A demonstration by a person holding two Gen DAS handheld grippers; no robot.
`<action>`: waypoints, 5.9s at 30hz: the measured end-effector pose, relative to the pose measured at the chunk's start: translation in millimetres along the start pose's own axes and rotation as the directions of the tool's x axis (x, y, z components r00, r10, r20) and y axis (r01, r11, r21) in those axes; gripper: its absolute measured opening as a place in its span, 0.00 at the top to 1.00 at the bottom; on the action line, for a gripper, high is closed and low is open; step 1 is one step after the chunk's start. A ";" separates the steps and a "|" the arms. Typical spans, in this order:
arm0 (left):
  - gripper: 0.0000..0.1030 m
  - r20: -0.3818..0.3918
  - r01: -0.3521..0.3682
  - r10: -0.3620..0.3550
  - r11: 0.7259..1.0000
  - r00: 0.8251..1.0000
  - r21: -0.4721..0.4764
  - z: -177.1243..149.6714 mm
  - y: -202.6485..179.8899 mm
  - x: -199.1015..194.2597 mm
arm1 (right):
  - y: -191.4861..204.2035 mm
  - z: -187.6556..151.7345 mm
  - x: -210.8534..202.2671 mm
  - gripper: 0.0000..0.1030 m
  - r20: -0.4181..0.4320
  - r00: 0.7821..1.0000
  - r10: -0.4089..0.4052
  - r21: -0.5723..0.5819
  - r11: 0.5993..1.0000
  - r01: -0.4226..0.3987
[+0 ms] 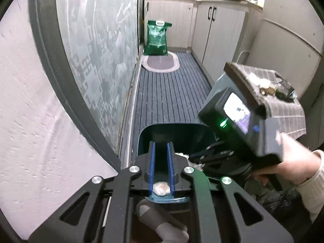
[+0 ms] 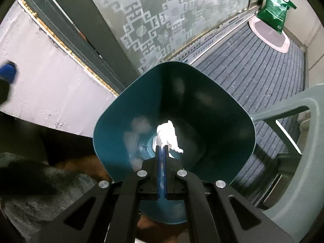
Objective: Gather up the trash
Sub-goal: 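Open both grippers to drop the tissues into the teal bin, then move both open tools back over the table, then grasp the brown nut shell with the left gripper while the right gripper grasps the black Face packet, then carry both items to the teal bin and open the left gripper over it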
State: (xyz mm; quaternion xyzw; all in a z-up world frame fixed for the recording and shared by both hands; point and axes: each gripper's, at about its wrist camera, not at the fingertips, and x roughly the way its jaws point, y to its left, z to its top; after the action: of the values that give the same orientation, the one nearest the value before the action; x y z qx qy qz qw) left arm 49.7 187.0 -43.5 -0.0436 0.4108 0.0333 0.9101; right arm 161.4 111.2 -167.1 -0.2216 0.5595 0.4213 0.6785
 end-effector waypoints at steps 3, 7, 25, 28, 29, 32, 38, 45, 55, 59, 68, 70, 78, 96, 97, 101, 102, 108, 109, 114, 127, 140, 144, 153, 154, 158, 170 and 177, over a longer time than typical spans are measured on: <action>0.87 0.042 0.006 -0.007 1.000 0.999 0.005 5.3 -4.6 -15.2 | -2.2 0.8 -2.9 0.78 0.011 1.000 0.001 0.011 1.000 -0.001; 0.86 0.082 0.013 -0.014 1.000 0.997 0.011 10.0 -8.1 -28.2 | -4.1 1.4 -13.6 0.60 0.048 0.999 0.004 0.020 1.000 -0.005; 0.69 0.234 0.036 -0.026 0.999 0.972 -0.039 36.3 -25.2 -57.6 | -0.8 -18.3 -143.9 0.60 0.395 0.919 -0.001 -0.018 1.000 0.009; 0.65 0.236 0.044 -0.036 0.999 0.971 -0.027 41.4 -34.4 -53.3 | -13.2 -28.3 -164.4 0.60 0.437 0.899 -0.023 0.002 1.000 0.025; 0.64 0.241 0.047 -0.041 0.999 0.970 -0.018 43.4 -38.7 -52.3 | -17.6 -32.2 -170.6 0.60 0.450 0.892 -0.030 0.010 1.000 0.029; 0.62 0.247 0.061 -0.059 0.998 0.967 -0.001 48.5 -49.8 -48.2 | -30.4 -44.1 -184.2 0.60 0.475 0.879 -0.048 0.030 0.999 0.038; 0.62 0.230 0.086 -0.098 0.994 0.968 0.060 55.1 -80.3 -30.6 | -57.9 -69.9 -205.5 0.57 0.506 0.855 -0.114 0.085 0.993 0.082; 0.62 0.211 0.108 -0.136 0.984 0.968 0.140 62.3 -122.8 -4.3 | -92.6 -104.5 -224.7 0.57 0.505 0.836 -0.215 0.159 0.975 0.155; 0.62 0.144 0.174 -0.219 0.946 0.965 0.273 73.9 -172.0 34.1 | -133.7 -150.4 -242.2 0.55 0.487 0.826 -0.284 0.229 0.954 0.192; 0.62 0.097 0.206 -0.243 0.933 0.965 0.296 76.4 -179.9 49.8 | -147.2 -166.6 -249.0 0.55 0.487 0.822 -0.294 0.253 0.949 0.189; 0.62 0.032 0.204 -0.237 0.892 0.971 0.404 76.3 -209.0 84.1 | -174.0 -193.9 -251.4 0.54 0.464 0.830 -0.309 0.296 0.937 0.183; 0.62 0.031 0.194 -0.229 0.882 0.973 0.429 77.4 -217.5 89.9 | -178.3 -198.7 -251.1 0.53 0.459 0.835 -0.305 0.301 0.937 0.177; 0.62 -0.017 0.234 -0.253 0.864 0.967 0.446 87.7 -221.5 112.6 | -190.0 -212.2 -253.9 0.51 0.449 0.840 -0.305 0.306 0.935 0.177; 0.79 -0.068 0.301 -0.304 0.840 0.950 0.452 85.7 -220.8 124.4 | -196.0 -201.4 -255.3 0.38 0.483 0.809 -0.333 0.288 0.934 0.213; 0.79 -0.063 0.298 -0.303 0.842 0.951 0.450 85.3 -219.7 122.9 | -197.0 -199.6 -252.6 0.33 0.483 0.804 -0.348 0.291 0.929 0.228; 0.79 -0.037 0.308 -0.321 0.861 0.946 0.404 88.4 -209.0 115.0 | -202.4 -195.0 -240.8 0.31 0.478 0.783 -0.398 0.301 0.912 0.279; 0.79 -0.027 0.317 -0.332 0.868 0.943 0.383 90.0 -205.1 112.1 | -203.5 -193.9 -237.8 0.30 0.475 0.782 -0.404 0.299 0.910 0.289; 0.79 0.019 0.327 -0.355 0.880 0.935 0.344 91.2 -197.0 94.8 | -198.0 -184.9 -228.9 0.17 0.470 0.751 -0.464 0.283 0.885 0.370; 0.79 0.020 0.333 -0.361 0.879 0.932 0.341 90.3 -196.7 92.5 | -197.9 -182.7 -227.3 0.16 0.466 0.750 -0.469 0.281 0.882 0.378; 0.79 0.044 0.331 -0.364 0.884 0.930 0.331 84.2 -194.3 82.4 | -194.8 -171.7 -218.5 0.16 0.447 0.720 -0.531 0.283 0.847 0.450; 0.79 0.067 0.325 -0.362 0.893 0.930 0.312 77.8 -176.8 70.7 | -204.0 -156.1 -201.1 0.16 0.406 0.684 -0.606 0.312 0.796 0.520; 0.79 0.065 0.313 -0.348 0.899 0.935 0.307 68.5 -160.8 64.6 | -212.1 -146.1 -199.9 0.30 0.397 0.699 -0.595 0.366 0.801 0.473; 0.79 0.073 0.308 -0.343 0.905 0.937 0.293 66.8 -152.1 61.4 | -204.6 -141.9 -206.7 0.30 0.414 0.687 -0.597 0.369 0.800 0.473; 0.79 0.084 0.289 -0.320 0.920 0.944 0.265 63.6 -129.5 56.5 | -186.4 -130.7 -228.7 0.30 0.471 0.651 -0.595 0.390 0.803 0.451; 0.79 0.084 0.286 -0.317 0.921 0.945 0.263 63.1 -127.4 56.0 | -184.7 -129.0 -229.8 0.30 0.479 0.652 -0.587 0.389 0.808 0.441; 0.79 0.081 0.273 -0.301 0.929 0.950 0.251 59.9 -115.9 56.2 | -173.1 -122.0 -234.4 0.30 0.520 0.663 -0.538 0.378 0.841 0.387; 0.79 0.013 0.211 -0.220 0.947 0.975 0.243 40.7 -87.4 70.6 | -126.8 -89.2 -239.1 0.30 0.613 0.697 -0.372 0.279 0.927 0.249; 0.79 -0.070 0.186 -0.174 0.948 0.982 0.257 23.3 -73.8 88.2 | -90.6 -68.9 -230.0 0.30 0.631 0.723 -0.279 0.180 0.960 0.214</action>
State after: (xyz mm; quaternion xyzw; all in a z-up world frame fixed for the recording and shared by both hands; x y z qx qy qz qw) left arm 132.4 118.3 -90.5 0.0394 0.4271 -0.1056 0.8971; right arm 191.9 -66.0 16.0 -0.1018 0.2735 0.3509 0.8898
